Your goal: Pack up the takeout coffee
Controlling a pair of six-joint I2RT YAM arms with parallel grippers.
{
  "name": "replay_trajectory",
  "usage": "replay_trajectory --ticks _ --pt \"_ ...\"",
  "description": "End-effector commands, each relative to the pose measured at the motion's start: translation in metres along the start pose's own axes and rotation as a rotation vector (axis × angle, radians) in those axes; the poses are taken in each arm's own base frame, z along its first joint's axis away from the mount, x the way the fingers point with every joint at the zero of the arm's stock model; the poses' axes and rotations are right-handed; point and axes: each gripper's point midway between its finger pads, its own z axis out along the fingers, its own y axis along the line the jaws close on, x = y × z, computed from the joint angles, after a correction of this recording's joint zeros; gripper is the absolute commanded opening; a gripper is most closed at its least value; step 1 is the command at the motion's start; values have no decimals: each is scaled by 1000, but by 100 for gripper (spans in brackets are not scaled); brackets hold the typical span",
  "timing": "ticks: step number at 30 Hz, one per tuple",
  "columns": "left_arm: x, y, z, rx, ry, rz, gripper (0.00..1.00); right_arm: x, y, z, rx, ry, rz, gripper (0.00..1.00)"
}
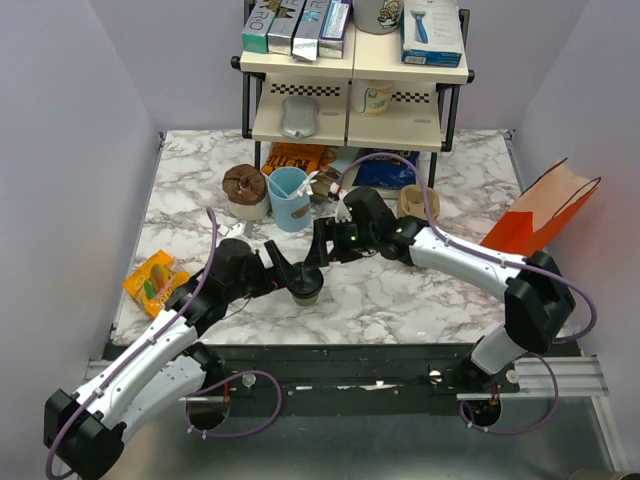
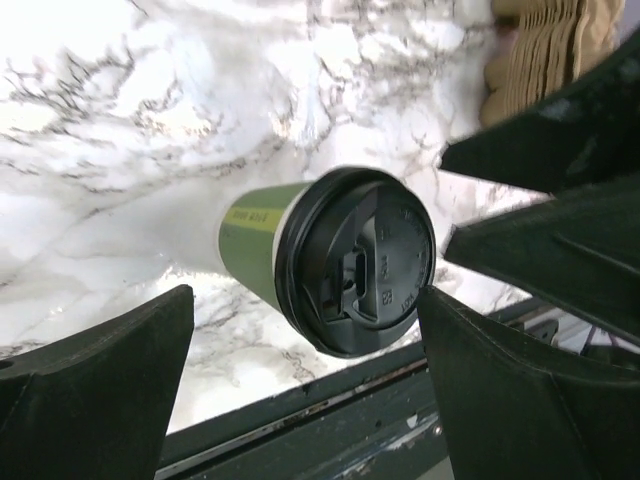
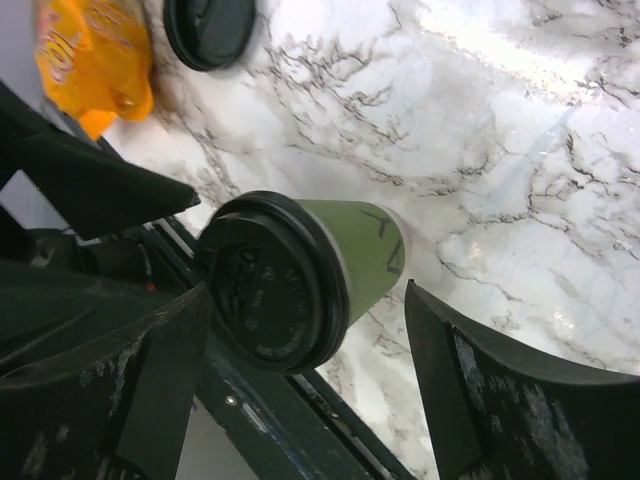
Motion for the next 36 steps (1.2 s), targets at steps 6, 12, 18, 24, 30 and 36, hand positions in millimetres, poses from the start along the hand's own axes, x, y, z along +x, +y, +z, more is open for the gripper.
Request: replay_trajectory --ticks 6,12,18,24,30,36 --pt "-37 0 13 6 -68 -62 99 24 17 -24 -76 -4 133 86" --pt "-25 -1 26 96 0 -98 91 45 10 -11 -69 26 207 85" --pt "-17 -1 28 143 7 -112 83 43 10 1 -65 11 237 82" --pt "-7 6 33 136 31 -120 73 49 1 13 -26 35 300 79" --pt "4 20 41 95 50 -152 64 66 -12 24 16 84 362 65" --pt "24 43 46 22 92 -185 43 86 -35 29 114 128 395 52"
